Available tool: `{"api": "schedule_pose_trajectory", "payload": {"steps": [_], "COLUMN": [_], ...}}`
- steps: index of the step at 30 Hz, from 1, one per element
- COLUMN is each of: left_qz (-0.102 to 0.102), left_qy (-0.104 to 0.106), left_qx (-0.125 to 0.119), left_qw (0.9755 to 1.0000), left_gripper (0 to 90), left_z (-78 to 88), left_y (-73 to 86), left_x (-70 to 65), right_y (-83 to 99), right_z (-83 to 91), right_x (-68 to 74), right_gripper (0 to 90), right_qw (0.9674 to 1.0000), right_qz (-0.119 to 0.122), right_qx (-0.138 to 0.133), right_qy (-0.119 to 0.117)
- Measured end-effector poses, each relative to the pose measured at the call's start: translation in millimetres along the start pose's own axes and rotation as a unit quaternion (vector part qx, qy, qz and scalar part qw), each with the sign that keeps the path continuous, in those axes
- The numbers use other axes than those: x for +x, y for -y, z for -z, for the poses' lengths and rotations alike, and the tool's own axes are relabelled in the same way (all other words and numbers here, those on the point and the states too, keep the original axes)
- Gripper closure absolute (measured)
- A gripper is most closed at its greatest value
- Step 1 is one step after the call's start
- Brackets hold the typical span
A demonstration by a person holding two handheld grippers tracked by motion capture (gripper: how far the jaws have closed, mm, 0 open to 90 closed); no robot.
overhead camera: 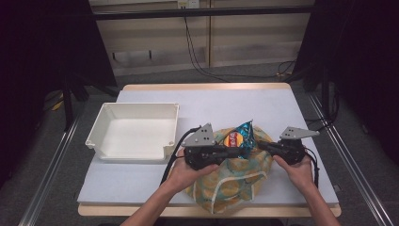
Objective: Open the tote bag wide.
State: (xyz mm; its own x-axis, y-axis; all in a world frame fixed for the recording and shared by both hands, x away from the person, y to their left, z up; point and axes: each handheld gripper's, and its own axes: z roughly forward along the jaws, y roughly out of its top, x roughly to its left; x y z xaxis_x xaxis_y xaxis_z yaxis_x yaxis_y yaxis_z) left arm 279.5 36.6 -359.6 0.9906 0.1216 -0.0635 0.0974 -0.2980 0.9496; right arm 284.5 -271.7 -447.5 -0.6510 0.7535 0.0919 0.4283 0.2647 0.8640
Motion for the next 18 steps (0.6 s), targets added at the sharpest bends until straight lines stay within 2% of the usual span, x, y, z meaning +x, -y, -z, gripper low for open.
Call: {"api": "schedule_pose_trajectory", "payload": {"steps": [2,3,4,5,6,9,10,11,12,13,16,18], "left_qz": [0.008,0.009,0.01,0.013,0.017,0.017,0.019,0.016,0.015,0.016,0.016,0.018], "left_qy": [0.001,-0.004,-0.004,-0.011,-0.013,-0.026,-0.03,-0.031,-0.033,-0.03,-0.029,-0.034], "left_qx": [-0.008,-0.004,-0.004,0.0,-0.005,0.01,0.008,0.011,0.013,0.013,0.018,0.017], "left_qw": [0.9999,0.9999,0.9999,0.9999,0.9998,0.9995,0.9993,0.9993,0.9993,0.9993,0.9993,0.9991], "left_gripper": [89.1,89.2,89.2,89.2,89.2,89.2,89.2,89.2,89.2,89.2,89.2,89.2], "left_z": [-0.7,-0.5,-0.6,-0.1,-1.2,-3.1,-4.8,-5.8,-7.2,-9.0,-12.7,-14.3], "left_y": [-1.2,-1.5,-1.2,-1.1,0.1,3.1,4.2,4.9,5.8,7.0,7.8,7.0], "left_x": [3.2,5.2,7.2,8.8,10.3,15.1,15.5,15.9,15.8,16.0,15.7,15.6], "right_y": [-0.1,-0.3,-0.3,-1.4,-3.0,-7.4,-9.0,-9.0,-10.8,-10.8,-14.9,-18.1], "right_z": [-0.3,2.8,2.8,5.9,10.6,29.5,40.8,40.8,49.3,49.3,54.1,53.6], "right_x": [1.6,2.5,2.5,3.3,4.1,9.4,15.2,15.2,26.1,26.1,45.2,55.8], "right_gripper": [90.0,81.5,81.5,73.8,68.1,59.1,57.4,57.4,56.0,56.0,51.6,48.5], "right_qw": [1.0,1.0,1.0,1.0,0.9999,0.9996,0.9991,0.9991,0.9983,0.9983,0.9964,0.9937], "right_qz": [0.0,-0.005,-0.005,-0.005,-0.009,-0.012,-0.011,-0.011,-0.005,-0.005,0.01,0.017], "right_qx": [0.003,0.002,0.002,-0.002,-0.007,-0.024,-0.037,-0.037,-0.043,-0.043,-0.046,-0.049], "right_qy": [-0.002,-0.004,-0.004,0.001,0.002,0.0,-0.019,-0.019,-0.039,-0.039,-0.071,-0.099]}}
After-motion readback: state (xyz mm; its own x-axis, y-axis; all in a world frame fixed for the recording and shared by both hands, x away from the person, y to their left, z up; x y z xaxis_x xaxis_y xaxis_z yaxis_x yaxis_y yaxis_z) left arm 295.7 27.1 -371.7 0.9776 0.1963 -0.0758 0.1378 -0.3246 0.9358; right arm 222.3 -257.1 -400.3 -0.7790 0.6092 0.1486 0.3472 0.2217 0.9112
